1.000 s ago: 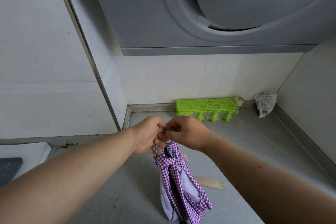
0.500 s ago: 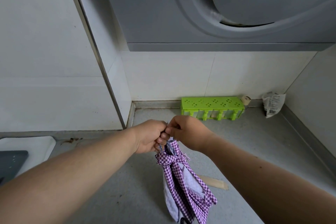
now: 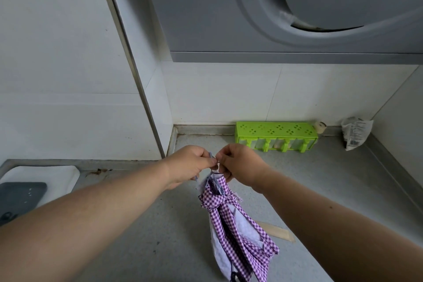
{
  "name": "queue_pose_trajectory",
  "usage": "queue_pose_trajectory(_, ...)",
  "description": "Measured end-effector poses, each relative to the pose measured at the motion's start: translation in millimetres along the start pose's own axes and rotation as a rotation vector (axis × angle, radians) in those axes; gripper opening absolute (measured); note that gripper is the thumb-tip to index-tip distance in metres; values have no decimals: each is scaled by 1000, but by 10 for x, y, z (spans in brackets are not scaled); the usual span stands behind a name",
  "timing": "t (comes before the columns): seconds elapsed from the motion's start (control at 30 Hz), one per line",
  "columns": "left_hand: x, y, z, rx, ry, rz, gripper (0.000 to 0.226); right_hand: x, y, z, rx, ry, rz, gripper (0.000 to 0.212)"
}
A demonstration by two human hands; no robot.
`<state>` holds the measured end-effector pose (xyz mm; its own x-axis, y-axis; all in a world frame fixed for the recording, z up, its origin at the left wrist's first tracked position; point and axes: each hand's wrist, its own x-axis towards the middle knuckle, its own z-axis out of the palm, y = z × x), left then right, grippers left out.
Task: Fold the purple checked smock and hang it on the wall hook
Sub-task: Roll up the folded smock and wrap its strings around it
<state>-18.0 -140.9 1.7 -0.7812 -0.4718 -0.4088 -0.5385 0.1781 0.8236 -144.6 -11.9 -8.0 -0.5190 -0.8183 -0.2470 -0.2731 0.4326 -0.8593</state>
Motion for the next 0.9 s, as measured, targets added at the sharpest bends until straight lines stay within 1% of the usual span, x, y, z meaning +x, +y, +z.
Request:
queue_pose_trajectory(0.07,13,-20,2,36,36,14,15,0,-5,-18,6,-2,-41,6)
queue_pose_trajectory(0.13,35,-53,-7,64,65,7,13,-11,-9,-29,-44,-21,-101,20)
queue_pose_trajectory(0.2,46,-81,-28,101,84,9,15,-12,-3,-32,-205,-5,-217,25)
queue_pose_trajectory(0.23,50,-90,-45,156,89,25,16,-10,3,-27,-296,13,-285,24)
queue_pose_trajectory(0.33,46,-68,-88,443,92,91,21,-13,27,-5,-493,62,-459,16)
queue_pose_trajectory(0.4,26,-41,-119,560,79,127,27,-15,40,1,-538,95,-533,11)
queue_pose_trajectory(0.47,-7,-34,-156,601,56,168,29,-10,50,8,-546,132,-569,10)
queue_pose_trajectory(0.57,-34,-35,-188,580,22,205,26,16,69,47,-543,166,-564,12)
queue_pose_trajectory(0.7,-25,-75,-197,431,29,186,16,86,83,85,-474,173,-433,13)
queue_pose_trajectory(0.9,-44,-172,-170,266,47,167,23,76,110,92,-375,131,-305,8)
